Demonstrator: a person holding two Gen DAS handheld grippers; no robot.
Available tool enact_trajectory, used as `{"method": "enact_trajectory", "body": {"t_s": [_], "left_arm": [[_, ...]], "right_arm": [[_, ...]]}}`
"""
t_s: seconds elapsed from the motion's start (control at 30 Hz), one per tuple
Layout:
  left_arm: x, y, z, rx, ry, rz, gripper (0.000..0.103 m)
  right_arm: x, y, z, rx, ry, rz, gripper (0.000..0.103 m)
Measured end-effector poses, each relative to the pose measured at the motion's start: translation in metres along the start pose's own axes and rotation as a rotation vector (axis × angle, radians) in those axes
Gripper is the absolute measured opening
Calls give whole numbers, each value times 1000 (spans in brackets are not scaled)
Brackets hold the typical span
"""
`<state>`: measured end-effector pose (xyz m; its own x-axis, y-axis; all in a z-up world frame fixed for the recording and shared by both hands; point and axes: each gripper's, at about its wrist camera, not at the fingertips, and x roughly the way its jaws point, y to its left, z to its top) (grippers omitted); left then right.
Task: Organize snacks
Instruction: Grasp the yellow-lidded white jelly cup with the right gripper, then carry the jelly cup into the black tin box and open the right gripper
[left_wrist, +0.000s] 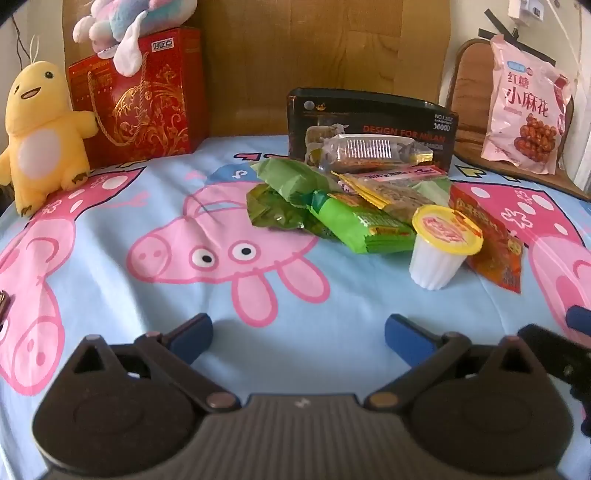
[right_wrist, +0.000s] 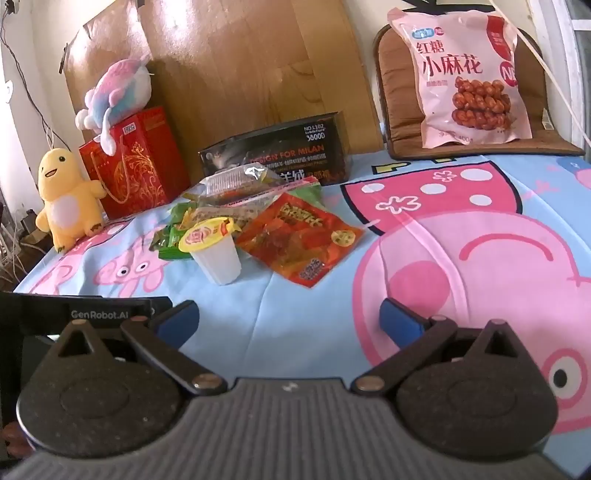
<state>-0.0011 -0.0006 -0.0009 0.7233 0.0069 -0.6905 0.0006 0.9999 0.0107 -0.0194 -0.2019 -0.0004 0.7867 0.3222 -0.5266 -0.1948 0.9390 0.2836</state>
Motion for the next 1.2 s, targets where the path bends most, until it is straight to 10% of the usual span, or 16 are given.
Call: {"method": "enact_trajectory", "body": {"t_s": [0.23,0.5,0.73,0.93,1.2], "left_arm": [[-8,0,-8,8,-47,-47,103],[-21,58,-8,-171,-96,-83,93],[-37,104,-6,-340,-121,-132,76],[-39,111,4,-335,-126,-215,76],[-32,67,19,-186,-40,-440,61]], "right_arm": [[-2,4,-1,-13,-18,-10,103],[-5,32,26,-185,-91,125,79],[45,51,45,-222,34,181,45],[22,101,11,-473,66,354,52],[21,75,10,-483,108,298,65]]}}
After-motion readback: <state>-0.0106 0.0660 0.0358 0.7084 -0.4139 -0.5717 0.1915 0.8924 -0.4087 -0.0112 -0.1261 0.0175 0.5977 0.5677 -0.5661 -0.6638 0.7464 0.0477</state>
